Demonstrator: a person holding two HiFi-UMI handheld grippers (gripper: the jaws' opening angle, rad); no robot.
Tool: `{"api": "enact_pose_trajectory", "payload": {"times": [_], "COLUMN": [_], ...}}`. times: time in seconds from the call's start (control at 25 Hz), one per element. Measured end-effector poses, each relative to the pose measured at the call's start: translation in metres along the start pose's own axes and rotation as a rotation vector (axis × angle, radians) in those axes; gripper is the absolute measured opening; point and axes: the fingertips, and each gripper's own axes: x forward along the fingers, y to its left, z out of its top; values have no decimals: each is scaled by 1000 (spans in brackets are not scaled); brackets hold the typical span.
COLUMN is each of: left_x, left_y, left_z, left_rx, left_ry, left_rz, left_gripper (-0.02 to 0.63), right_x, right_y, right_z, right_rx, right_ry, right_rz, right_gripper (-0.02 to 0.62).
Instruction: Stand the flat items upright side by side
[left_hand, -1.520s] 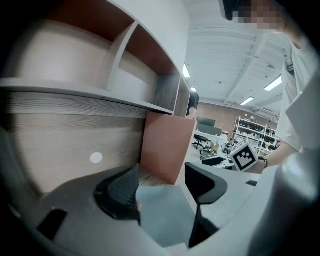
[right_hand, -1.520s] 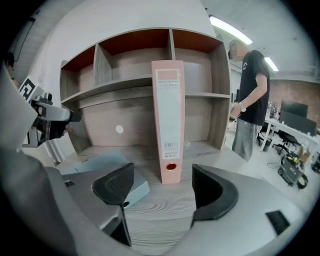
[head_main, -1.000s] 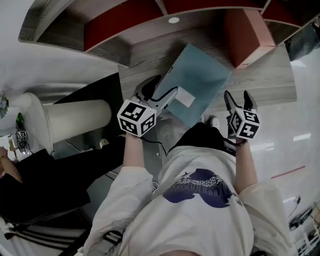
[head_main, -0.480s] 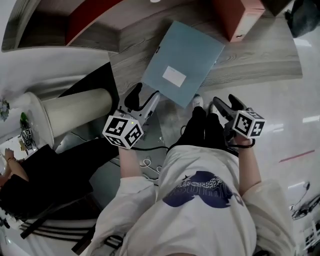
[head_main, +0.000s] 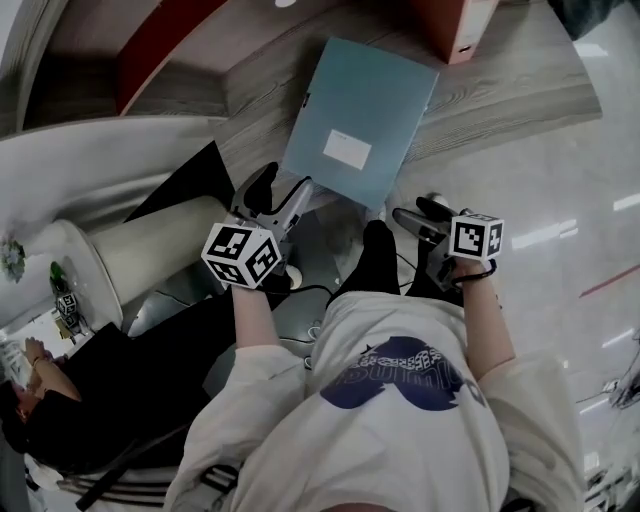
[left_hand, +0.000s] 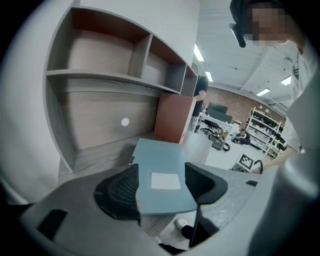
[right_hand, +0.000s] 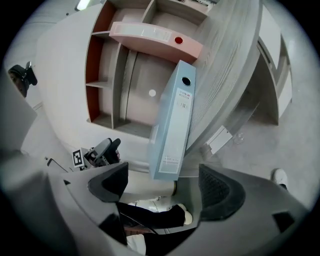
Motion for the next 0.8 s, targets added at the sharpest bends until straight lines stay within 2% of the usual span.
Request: {"api": "enact_pose_trajectory", "payload": {"times": [0.28, 0.44, 0.8], "left_x": [12, 30, 59], "left_y": [49, 69, 85], "left_z": [-13, -16, -39], "left_rx": [116, 157, 196], "left_ry": [134, 209, 352], "left_rz": [-85, -129, -240], "left_gripper": [296, 296, 296], "right_x": [35, 48, 66], "right_y": [2, 0, -14], "right_z": [-9, -7, -8], "right_rx": [50, 66, 111], "right_ry": [-119, -180, -204], "right_rz": [-74, -103, -136], "right_gripper": [413, 416, 420]}}
